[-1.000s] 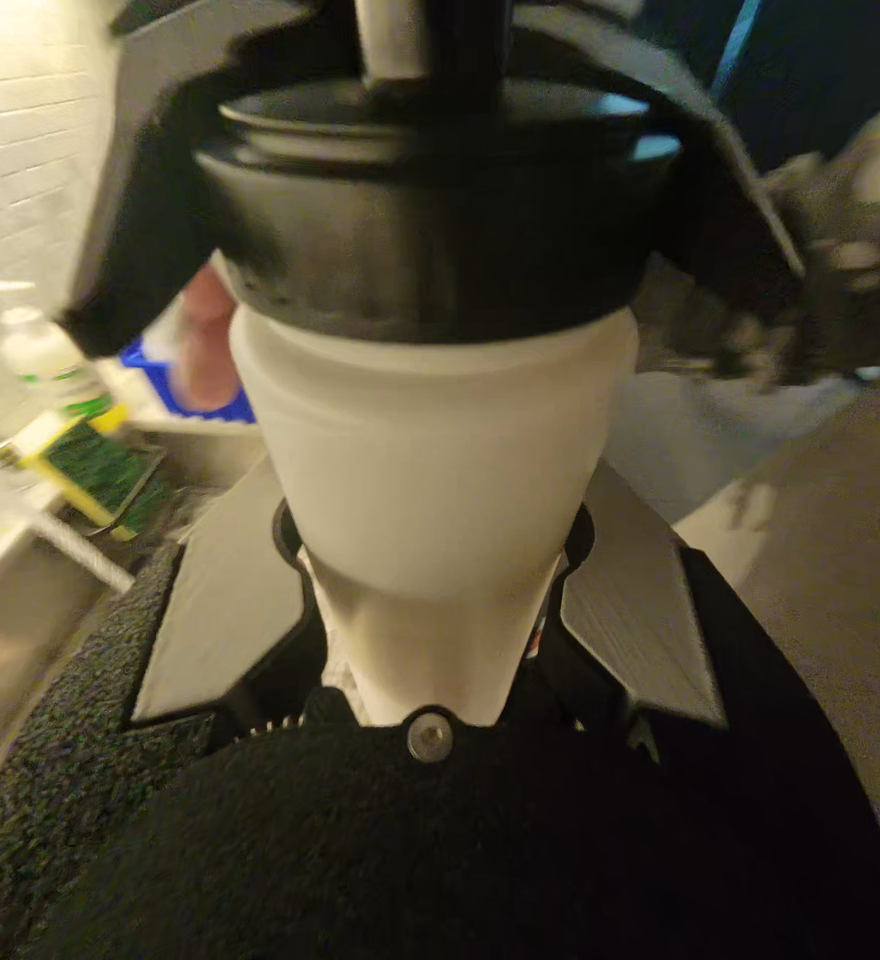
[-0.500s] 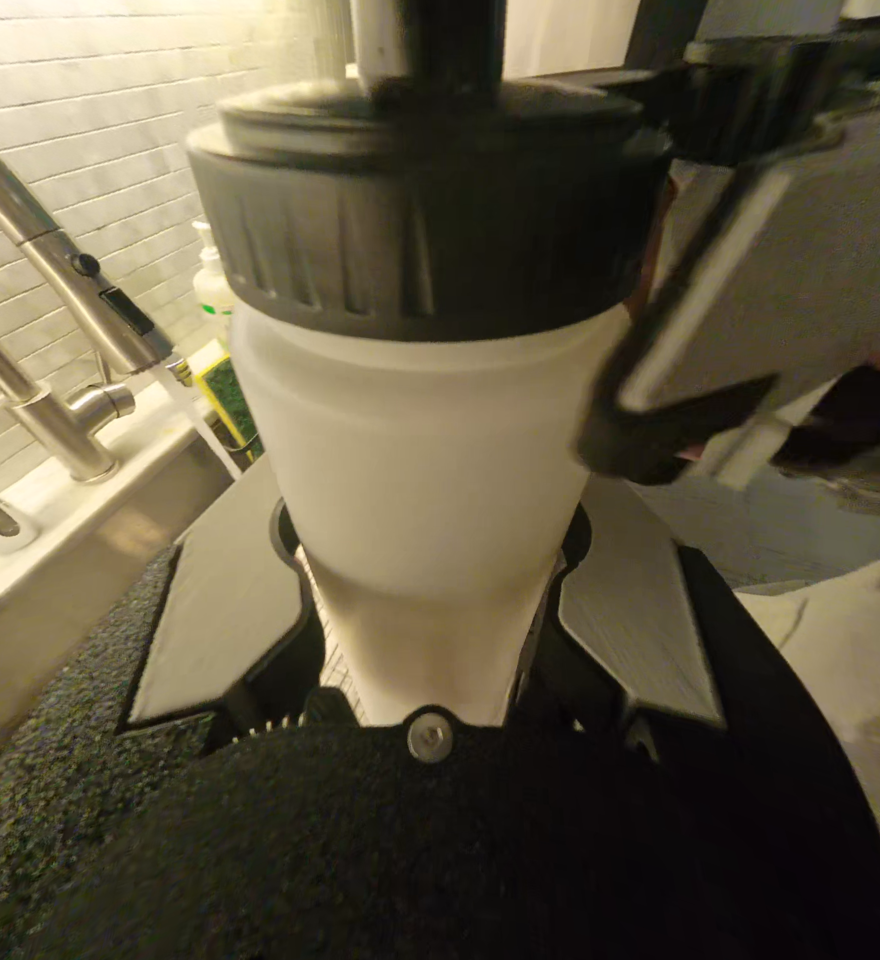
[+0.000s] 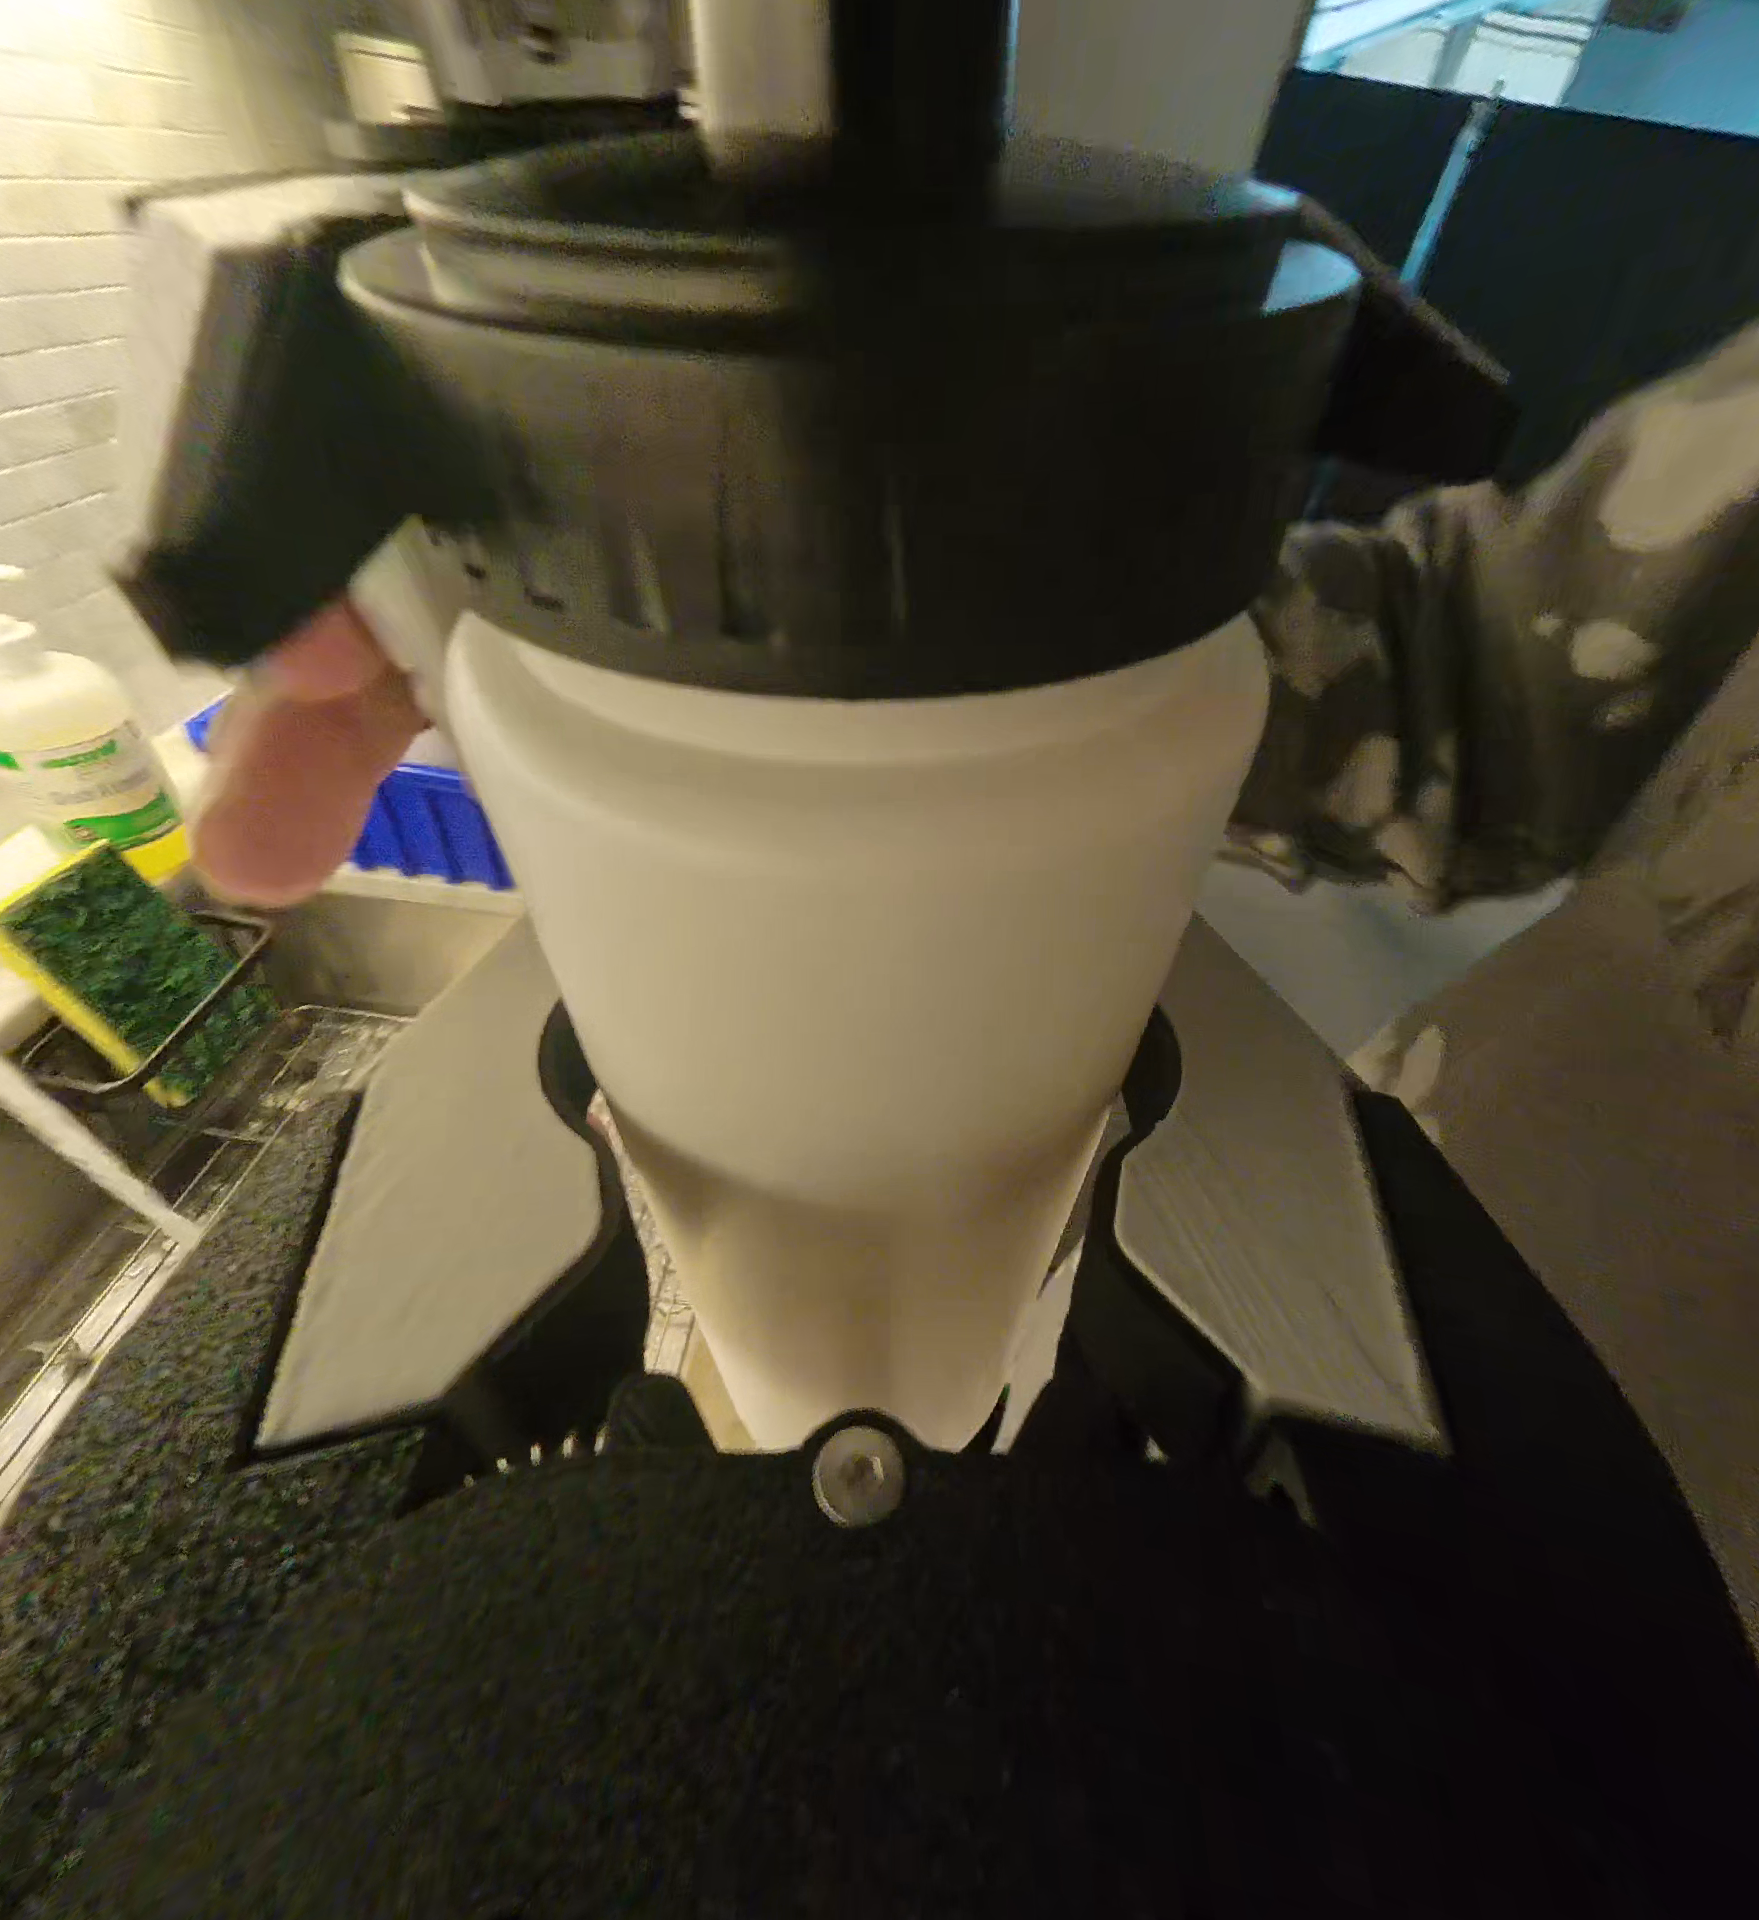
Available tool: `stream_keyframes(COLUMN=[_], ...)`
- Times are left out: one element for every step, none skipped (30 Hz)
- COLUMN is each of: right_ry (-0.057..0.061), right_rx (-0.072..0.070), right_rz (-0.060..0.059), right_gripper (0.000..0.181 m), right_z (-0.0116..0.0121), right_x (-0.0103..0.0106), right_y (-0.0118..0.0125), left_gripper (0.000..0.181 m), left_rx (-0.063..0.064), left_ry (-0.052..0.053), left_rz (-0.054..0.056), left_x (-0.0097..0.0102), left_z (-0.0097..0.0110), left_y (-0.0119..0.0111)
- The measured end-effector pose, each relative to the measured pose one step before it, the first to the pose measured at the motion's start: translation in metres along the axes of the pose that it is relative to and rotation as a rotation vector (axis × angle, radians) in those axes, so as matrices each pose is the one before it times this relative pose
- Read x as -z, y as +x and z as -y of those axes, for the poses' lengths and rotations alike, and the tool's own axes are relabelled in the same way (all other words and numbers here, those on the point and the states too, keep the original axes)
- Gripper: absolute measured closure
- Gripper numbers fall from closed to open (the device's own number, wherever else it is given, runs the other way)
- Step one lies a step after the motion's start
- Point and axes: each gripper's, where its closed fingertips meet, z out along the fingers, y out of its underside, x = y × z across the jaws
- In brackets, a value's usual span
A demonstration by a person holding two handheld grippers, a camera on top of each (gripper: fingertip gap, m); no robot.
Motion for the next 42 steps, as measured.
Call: stream_keyframes(right_ry=[0.0257, 0.0200, 0.0168, -0.0006, -0.0041, -0.0252, -0.0346, -0.0105, 0.0067, -0.0131, -0.0266, -0.0051, 0.0089, 0.0083, 0.0040, 0.0083, 0.0148, 0.0066, 0.0098, 0.0193, 0.0324, 0.0273, 0.0055, -0.0043, 0.0052, -0.0041, -0.0003, -0.0186, -0.0299, -0.0206, 0.0042, 0.0191, 0.0000, -0.0090, -0.0003, 0.0055, 0.0059, 0.0110, 0.0141, 0.0000, 0.0093, 0.0012], right_rx=[0.0051, 0.0149, 0.0219, 0.0279, 0.0220, 0.0127, 0.0129, 0.0123, 0.0049, 0.0117, 0.0249, 0.0347, 0.0294, 0.0050, -0.0249, -0.0200, -0.0084, -0.0156, -0.0140, -0.0055, -0.0067, -0.0038, 0.0081, 0.0229, 0.0161, 0.0076, -0.0052, -0.0113, -0.0037, -0.0047, -0.0100, -0.0111, -0.0070, 0.0041, 0.0225, 0.0284, 0.0196, 0.0132, 0.0031, -0.0075, -0.0140, -0.0176], right_rz=[-0.1177, -0.1334, -0.1328, -0.1306, -0.1323, -0.1266, -0.0798, -0.0233, 0.0111, 0.0414, 0.0884, 0.1239, 0.1559, 0.1598, 0.1664, 0.1490, 0.1100, 0.0802, 0.0419, 0.0086, -0.0354, -0.0880, -0.1173, -0.1105, -0.1248, -0.1133, -0.0921, -0.0766, -0.0797, -0.0801, -0.0346, 0.0018, 0.0088, 0.0358, 0.0622, 0.0954, 0.1349, 0.1418, 0.1348, 0.1614, 0.1347, 0.0930], right_gripper=[0.098, 0.090, 0.088, 0.085, 0.084, 0.089, 0.089, 0.097, 0.103, 0.103, 0.103, 0.103, 0.103, 0.104, 0.103, 0.104, 0.104, 0.104, 0.104, 0.103, 0.103, 0.102, 0.094, 0.080, 0.079, 0.077, 0.075, 0.077, 0.080, 0.089, 0.097, 0.099, 0.099, 0.100, 0.100, 0.100, 0.100, 0.101, 0.103, 0.104, 0.104, 0.104], right_z=[0.00264, 0.00131, -0.00004, -0.00203, -0.00253, -0.00612, -0.00759, -0.00384, -0.00023, -0.00096, -0.00054, 0.00189, 0.00327, 0.00410, 0.00606, 0.00474, 0.00466, 0.00322, 0.00230, 0.00267, 0.00356, 0.00260, -0.00081, -0.00211, -0.00118, -0.00293, -0.00315, -0.00657, -0.00854, -0.00702, -0.00287, 0.00023, -0.00111, -0.00152, -0.00002, 0.00084, 0.00154, 0.00354, 0.00479, 0.00363, 0.00631, 0.00578], right_x=[0.00419, 0.00493, 0.00432, 0.00253, 0.00129, 0.00032, -0.00055, -0.00002, 0.00069, 0.00136, 0.00297, 0.00543, 0.00618, 0.00574, 0.00695, 0.00520, 0.00284, 0.00099, 0.00017, 0.00095, 0.00252, 0.00326, 0.00384, 0.00374, 0.00374, 0.00226, 0.00164, 0.00074, -0.00001, 0.00045, 0.00133, 0.00243, 0.00308, 0.00315, 0.00386, 0.00486, 0.00636, 0.00670, 0.00534, 0.00426, 0.00236, -0.00028], right_y=[0.00889, 0.00902, 0.00835, 0.00743, 0.00819, 0.00966, 0.00552, 0.00067, -0.00036, 0.00035, -0.00203, -0.00708, -0.01132, -0.01290, -0.01672, -0.01388, -0.01081, -0.00723, -0.00325, -0.00022, 0.00368, 0.00835, 0.00951, 0.00649, 0.00856, 0.00739, 0.00476, 0.00380, 0.00608, 0.00794, 0.00378, 0.00119, 0.00221, -0.00107, -0.00470, -0.00823, -0.01239, -0.01326, -0.01305, -0.01699, -0.01359, -0.00794], left_gripper=[0.079, 0.079, 0.079, 0.079, 0.079, 0.079, 0.079, 0.079, 0.079, 0.080, 0.080, 0.080, 0.080, 0.080, 0.080, 0.079, 0.079, 0.079, 0.079, 0.079, 0.079, 0.079, 0.080, 0.080, 0.080, 0.079, 0.079, 0.079, 0.079, 0.079, 0.080, 0.079, 0.079, 0.080, 0.080, 0.080, 0.080, 0.080, 0.080, 0.080, 0.079, 0.080], left_rx=[0.0052, -0.0055, -0.0026, 0.0080, 0.0099, 0.0008, -0.0084, -0.0093, -0.0054, 0.0055, 0.0047, -0.0078, -0.0185, -0.0176, -0.0069, 0.0028, 0.0138, 0.0159, 0.0074, -0.0022, 0.0049, 0.0155, 0.0087, -0.0032, -0.0043, 0.0046, 0.0127, 0.0018, -0.0116, -0.0110, -0.0099, -0.0100, 0.0023, 0.0105, -0.0007, -0.0038, -0.0036, -0.0016, 0.0088, 0.0003, -0.0025, 0.0112], left_ry=[-0.0025, -0.0165, -0.0183, -0.0093, -0.0074, -0.0085, -0.0105, -0.0111, -0.0070, 0.0019, 0.0029, 0.0065, 0.0176, 0.0188, 0.0173, 0.0231, 0.0278, 0.0229, 0.0116, 0.0101, 0.0122, 0.0143, 0.0036, -0.0153, -0.0246, -0.0190, -0.0143, -0.0156, -0.0221, -0.0211, -0.0168, -0.0127, -0.0014, 0.0009, 0.0023, 0.0095, 0.0126, 0.0210, 0.0231, 0.0110, 0.0127, 0.0257], left_rz=[0.0507, 0.0596, 0.0514, 0.0397, 0.0314, 0.0276, 0.0221, 0.0159, 0.0054, 0.0010, -0.0098, -0.0281, -0.0463, -0.0578, -0.0677, -0.0759, -0.0728, -0.0539, -0.0222, 0.0074, 0.0182, 0.0298, 0.0493, 0.0637, 0.0691, 0.0531, 0.0399, 0.0415, 0.0353, 0.0283, 0.0285, 0.0217, 0.0171, 0.0011, -0.0128, -0.0262, -0.0496, -0.0684, -0.0730, -0.0706, -0.0872, -0.0643], left_x=[0.00073, 0.00049, -0.00019, -0.00084, -0.00175, -0.00254, -0.00326, -0.00393, -0.00399, -0.00345, -0.00256, -0.00176, -0.00106, -0.00120, -0.00205, -0.00256, -0.00303, -0.00376, -0.00399, -0.00311, -0.00159, -0.00017, 0.00089, 0.00102, 0.00045, -0.00019, -0.00102, -0.00184, -0.00278, -0.00352, -0.00383, -0.00370, -0.00322, -0.00292, -0.00261, -0.00220, -0.00189, -0.00196, -0.00237, -0.00322, -0.00347, -0.00358], left_z=[-0.00017, -0.00271, -0.00343, -0.00239, -0.00207, -0.00189, -0.00172, -0.00106, -0.00017, 0.00115, 0.00123, 0.00226, 0.00440, 0.00537, 0.00558, 0.00628, 0.00674, 0.00557, 0.00332, 0.00260, 0.00304, 0.00326, 0.00104, -0.00257, -0.00468, -0.00455, -0.00438, -0.00451, -0.00513, -0.00422, -0.00319, -0.00211, -0.00014, 0.00022, 0.00021, 0.00149, 0.00215, 0.00357, 0.00505, 0.00428, 0.00531, 0.00749], left_y=[-0.00892, -0.01044, -0.00922, -0.00734, -0.00553, -0.00398, -0.00211, -0.00048, 0.00106, 0.00079, 0.00167, 0.00498, 0.00887, 0.01161, 0.01304, 0.01374, 0.01251, 0.00909, 0.00419, -0.00031, -0.00247, -0.00490, -0.00797, -0.00986, -0.01016, -0.00772, -0.00569, -0.00517, -0.00349, -0.00195, -0.00145, -0.00012, 0.00012, 0.00165, 0.00393, 0.00665, 0.01053, 0.01373, 0.01402, 0.01363, 0.01539, 0.01065])
